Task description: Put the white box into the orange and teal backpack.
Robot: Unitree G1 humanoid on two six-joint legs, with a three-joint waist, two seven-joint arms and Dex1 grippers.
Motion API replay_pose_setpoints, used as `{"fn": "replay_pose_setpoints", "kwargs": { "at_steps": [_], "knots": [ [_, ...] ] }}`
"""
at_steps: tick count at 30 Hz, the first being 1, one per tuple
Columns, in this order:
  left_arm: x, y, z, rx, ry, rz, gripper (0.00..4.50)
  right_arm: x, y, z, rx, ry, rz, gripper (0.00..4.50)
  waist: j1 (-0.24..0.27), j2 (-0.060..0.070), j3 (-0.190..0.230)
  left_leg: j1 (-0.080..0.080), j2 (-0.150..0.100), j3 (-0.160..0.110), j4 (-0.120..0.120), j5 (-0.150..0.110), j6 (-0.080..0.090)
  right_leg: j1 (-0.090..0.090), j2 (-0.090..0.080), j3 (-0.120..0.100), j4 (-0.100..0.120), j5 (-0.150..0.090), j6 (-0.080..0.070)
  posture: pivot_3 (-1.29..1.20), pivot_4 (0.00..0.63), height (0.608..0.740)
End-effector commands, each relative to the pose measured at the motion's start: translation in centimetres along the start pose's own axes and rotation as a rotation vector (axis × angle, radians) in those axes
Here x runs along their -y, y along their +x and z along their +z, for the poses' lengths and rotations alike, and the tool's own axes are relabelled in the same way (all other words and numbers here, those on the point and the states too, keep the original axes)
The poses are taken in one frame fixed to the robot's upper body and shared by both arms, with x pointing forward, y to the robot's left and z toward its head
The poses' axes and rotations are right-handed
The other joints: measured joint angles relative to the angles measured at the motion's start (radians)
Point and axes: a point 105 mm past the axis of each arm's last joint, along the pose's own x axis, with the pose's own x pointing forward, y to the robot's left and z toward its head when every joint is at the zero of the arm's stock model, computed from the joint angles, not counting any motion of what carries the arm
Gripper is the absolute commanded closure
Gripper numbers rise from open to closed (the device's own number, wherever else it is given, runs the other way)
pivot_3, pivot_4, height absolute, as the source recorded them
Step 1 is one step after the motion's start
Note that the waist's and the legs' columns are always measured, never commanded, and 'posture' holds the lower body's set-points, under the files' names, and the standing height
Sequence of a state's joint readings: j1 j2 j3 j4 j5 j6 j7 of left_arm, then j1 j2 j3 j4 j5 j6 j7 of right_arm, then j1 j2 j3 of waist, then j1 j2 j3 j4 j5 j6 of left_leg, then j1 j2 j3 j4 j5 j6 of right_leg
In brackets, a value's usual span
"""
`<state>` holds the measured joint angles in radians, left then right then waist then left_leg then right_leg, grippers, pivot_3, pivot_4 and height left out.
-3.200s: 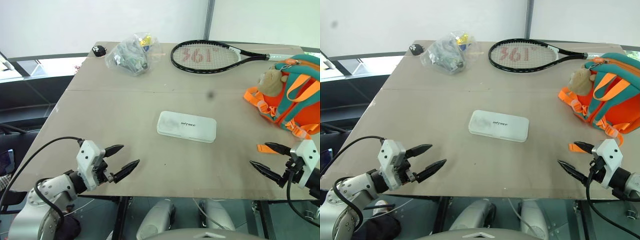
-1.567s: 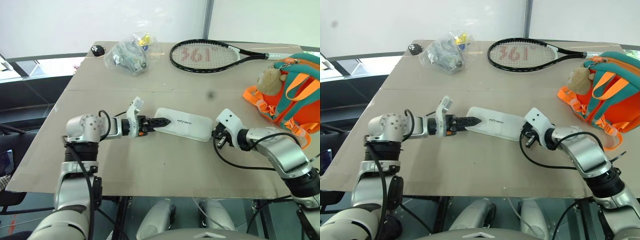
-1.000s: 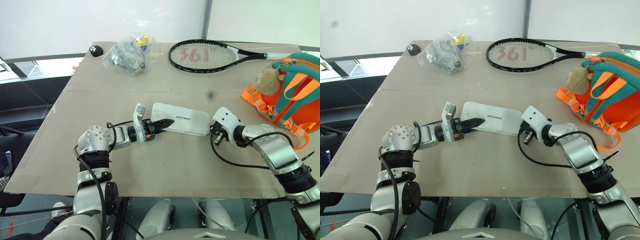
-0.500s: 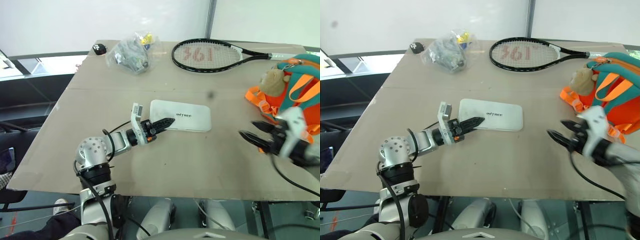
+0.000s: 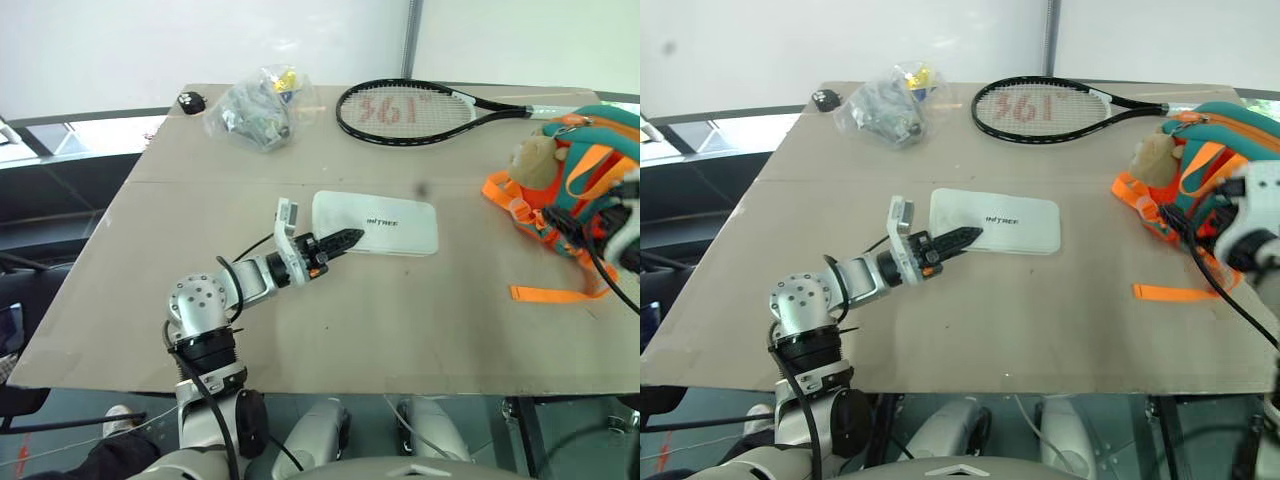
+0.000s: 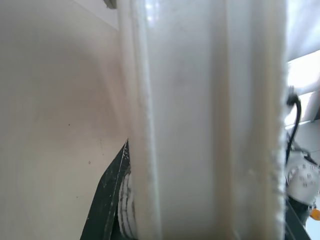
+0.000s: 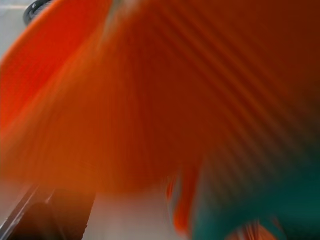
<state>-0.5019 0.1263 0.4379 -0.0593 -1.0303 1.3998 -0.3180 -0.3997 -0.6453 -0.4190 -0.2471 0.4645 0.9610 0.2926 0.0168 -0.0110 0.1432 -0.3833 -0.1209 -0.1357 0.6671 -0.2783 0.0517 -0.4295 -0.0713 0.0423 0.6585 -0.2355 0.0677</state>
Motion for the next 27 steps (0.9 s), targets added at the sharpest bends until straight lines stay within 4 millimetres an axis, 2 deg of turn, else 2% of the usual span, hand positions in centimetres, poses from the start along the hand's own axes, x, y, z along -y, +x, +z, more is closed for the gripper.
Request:
{"fn": "replay_pose_setpoints", "kwargs": {
  "at_steps": [1, 5, 6, 8, 9, 11, 13, 15, 18, 21, 23, 25, 27],
  "knots": [
    [1.4, -0.8, 1.6, 0.099, 0.067, -0.03, 3.41, -0.9, 1.8, 3.0, 0.132, -0.051, -0.001, 0.72, -0.002, 0.0, 0.0, -0.001, 0.0, 0.0, 0.0, 0.0, 0.0, -0.002, 0.0, 0.0, 0.0, 0.0, 0.0, 0.0, 0.15, 0.739],
    [1.0, -1.2, 2.3, 0.191, 0.097, 0.036, 3.41, -2.5, 3.5, 3.6, 0.179, -0.196, 0.033, 2.63, -0.006, 0.0, 0.0, -0.002, 0.0, 0.002, 0.0, 0.0, 0.0, -0.002, 0.0, -0.001, -0.002, 0.0, 0.0, 0.0, 0.15, 0.739],
    [0.8, -1.3, 2.7, 0.227, 0.104, 0.055, 3.41, -3.2, 3.8, 3.9, 0.218, -0.21, 0.079, 3.02, -0.005, 0.0, 0.0, -0.002, 0.0, 0.002, 0.0, 0.0, 0.0, -0.002, 0.0, -0.001, -0.002, 0.0, 0.0, 0.0, 0.15, 0.739],
    [0.8, -1.7, 3.9, 0.338, 0.127, 0.082, 3.41, -4.9, 4.3, 4.4, 0.276, -0.266, 0.18, 4.14, -0.005, 0.0, 0.0, -0.001, 0.0, 0.001, 0.0, 0.0, 0.0, -0.002, 0.0, -0.001, -0.002, 0.0, 0.0, 0.0, 0.15, 0.739],
    [0.7, -1.8, 4.4, 0.382, 0.141, 0.096, 3.41, -5.6, 4.5, 4.5, 0.289, -0.283, 0.217, 4.43, -0.006, 0.0, 0.0, -0.001, 0.0, 0.002, 0.0, 0.0, 0.0, -0.002, 0.0, -0.001, -0.001, 0.0, 0.0, 0.0, 0.15, 0.739],
    [0.6, -2.2, 5.4, 0.454, 0.163, 0.125, 3.41, -7.5, 4.8, 5.4, 0.339, -0.287, 0.313, 4.43, -0.012, 0.0, 0.0, 0.0, 0.0, 0.003, 0.0, 0.0, 0.0, -0.002, 0.001, -0.001, 0.0, 0.0, 0.0, 0.0, 0.15, 0.739],
    [0.4, -2.7, 6.8, 0.533, 0.179, 0.159, 3.41, -11.0, 4.2, 7.5, 0.435, -0.24, 0.492, 4.43, -0.028, 0.0, 0.0, 0.0, 0.0, 0.004, 0.0, 0.0, 0.0, -0.002, 0.001, 0.0, 0.001, 0.0, 0.0, 0.0, 0.15, 0.739],
    [0.6, -3.3, 8.3, 0.599, 0.204, 0.177, 3.41, -14.7, 2.6, 9.4, 0.528, -0.198, 0.711, 4.43, -0.037, 0.0, 0.001, 0.0, 0.001, 0.004, 0.0, 0.0, 0.0, -0.002, 0.002, 0.0, 0.001, 0.0, 0.0, 0.0, 0.15, 0.739],
    [2.0, -3.9, 9.7, 0.64, 0.294, 0.155, 3.41, -17.4, 0.0, 10.3, 0.563, -0.157, 0.929, 4.43, -0.039, 0.0, 0.001, -0.001, 0.002, 0.003, 0.0, 0.0, 0.0, -0.004, 0.002, -0.001, 0.001, 0.0, 0.0, 0.0, 0.15, 0.739],
    [3.9, -4.9, 10.7, 0.655, 0.411, 0.126, 3.41, -19.1, -4.1, 9.4, 0.519, -0.147, 1.183, 4.43, -0.036, 0.0, 0.001, -0.004, 0.002, 0.0, 0.0, 0.0, 0.0, -0.004, 0.001, -0.001, -0.002, 0.0, 0.0, 0.0, 0.15, 0.739],
    [5.1, -5.4, 10.9, 0.65, 0.483, 0.099, 3.41, -19.3, -5.8, 8.3, 0.452, -0.167, 1.277, 4.43, -0.03, 0.0, 0.001, -0.006, 0.001, -0.001, 0.0, 0.0, 0.0, -0.005, 0.001, -0.003, -0.005, 0.0, 0.0, 0.0, 0.15, 0.739],
    [6.4, -5.8, 10.4, 0.608, 0.563, 0.05, 3.41, -19.0, -6.3, 6.4, 0.335, -0.212, 1.302, 4.43, -0.028, 0.0, 0.001, -0.01, 0.001, -0.004, 0.001, 0.0, 0.0, -0.005, 0.0, -0.007, -0.008, 0.0, 0.0, 0.0, 0.15, 0.739],
    [7.2, -5.9, 9.4, 0.537, 0.644, 0.027, 3.41, -18.4, -5.6, 4.6, 0.255, -0.276, 1.251, 4.43, -0.027, -0.001, 0.001, -0.011, 0.0, -0.006, 0.001, 0.0, 0.0, -0.005, -0.001, -0.009, -0.01, 0.0, 0.0, 0.0, 0.15, 0.739]
  ]
}}
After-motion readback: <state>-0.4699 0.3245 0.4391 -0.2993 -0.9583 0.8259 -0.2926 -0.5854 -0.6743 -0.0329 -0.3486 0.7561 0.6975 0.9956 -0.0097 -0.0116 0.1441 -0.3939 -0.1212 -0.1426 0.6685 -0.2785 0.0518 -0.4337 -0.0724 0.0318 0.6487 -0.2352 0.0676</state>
